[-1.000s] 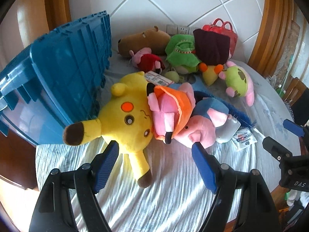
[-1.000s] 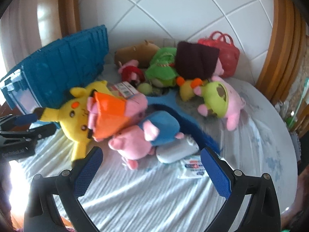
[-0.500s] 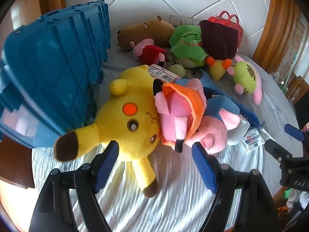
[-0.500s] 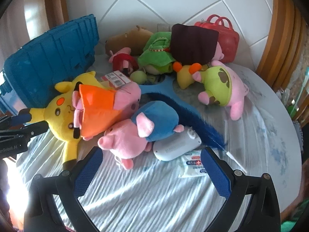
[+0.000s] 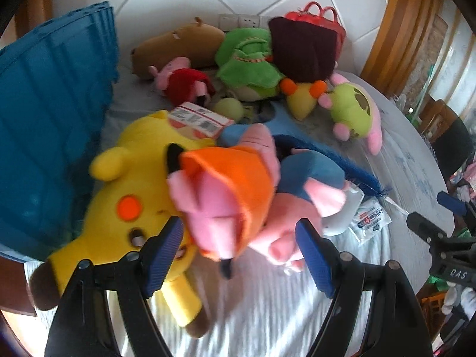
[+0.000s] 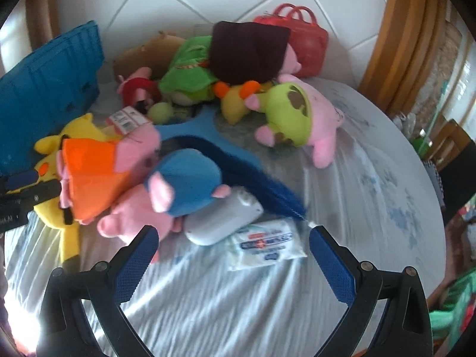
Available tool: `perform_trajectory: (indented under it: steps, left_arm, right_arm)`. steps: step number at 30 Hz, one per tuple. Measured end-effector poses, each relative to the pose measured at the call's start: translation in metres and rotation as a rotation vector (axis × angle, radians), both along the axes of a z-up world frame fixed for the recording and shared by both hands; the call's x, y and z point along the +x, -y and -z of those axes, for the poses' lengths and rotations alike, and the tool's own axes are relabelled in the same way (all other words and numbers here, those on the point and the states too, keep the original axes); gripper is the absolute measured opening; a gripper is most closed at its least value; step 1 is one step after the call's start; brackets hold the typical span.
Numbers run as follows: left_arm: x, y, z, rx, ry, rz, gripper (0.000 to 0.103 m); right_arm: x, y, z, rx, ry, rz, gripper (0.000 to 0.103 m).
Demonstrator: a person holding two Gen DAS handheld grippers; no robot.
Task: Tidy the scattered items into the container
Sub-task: 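Withdraw both grippers from the crate back toward the plush pile, then grasp the blue-and-pink plush with left gripper while right grasps the white plastic device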
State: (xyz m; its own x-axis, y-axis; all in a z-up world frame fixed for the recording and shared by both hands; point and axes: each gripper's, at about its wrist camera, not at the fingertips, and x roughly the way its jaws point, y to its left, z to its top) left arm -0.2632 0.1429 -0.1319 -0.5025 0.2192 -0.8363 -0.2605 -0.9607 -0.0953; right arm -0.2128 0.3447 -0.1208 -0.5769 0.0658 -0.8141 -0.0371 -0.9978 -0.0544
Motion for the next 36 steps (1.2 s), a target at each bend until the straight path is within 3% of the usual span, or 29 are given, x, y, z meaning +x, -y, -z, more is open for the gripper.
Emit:
perform_trajectory:
  steps: [5,13,14,16,18,25,36]
  left_arm:
    - [-0.006,-0.037,0.013,-0.01,0.03,-0.056,0.078]
    - [0.0,-0.089,0.036,-0.039,0.092,-0.221,0.078]
    - [0.003,-0.094,0.04,-0.042,0.106,-0.236,0.078]
    - [0.008,-0.101,0.047,-0.052,0.129,-0.254,0.078]
    - [0.012,-0.104,0.054,-0.062,0.153,-0.276,0.078]
    - [0.016,-0.105,0.059,-0.081,0.153,-0.291,0.078]
    - [-0.008,-0.121,0.055,-0.076,0.133,-0.248,0.078]
  right_arm:
    - [-0.021,-0.032,0.008,-0.005,0.017,-0.043,0.102]
    - [-0.061,-0.086,0.039,-0.048,0.1,-0.24,0.102]
    - [-0.063,-0.09,0.043,-0.059,0.114,-0.263,0.1]
    - [-0.065,-0.092,0.05,-0.08,0.144,-0.334,0.086]
    - [-0.063,-0.089,0.057,-0.088,0.167,-0.395,0.082]
    - [-0.058,-0.075,0.083,-0.11,0.237,-0.462,0.062]
    - [-0.074,-0.077,0.078,-0.118,0.224,-0.472,0.062]
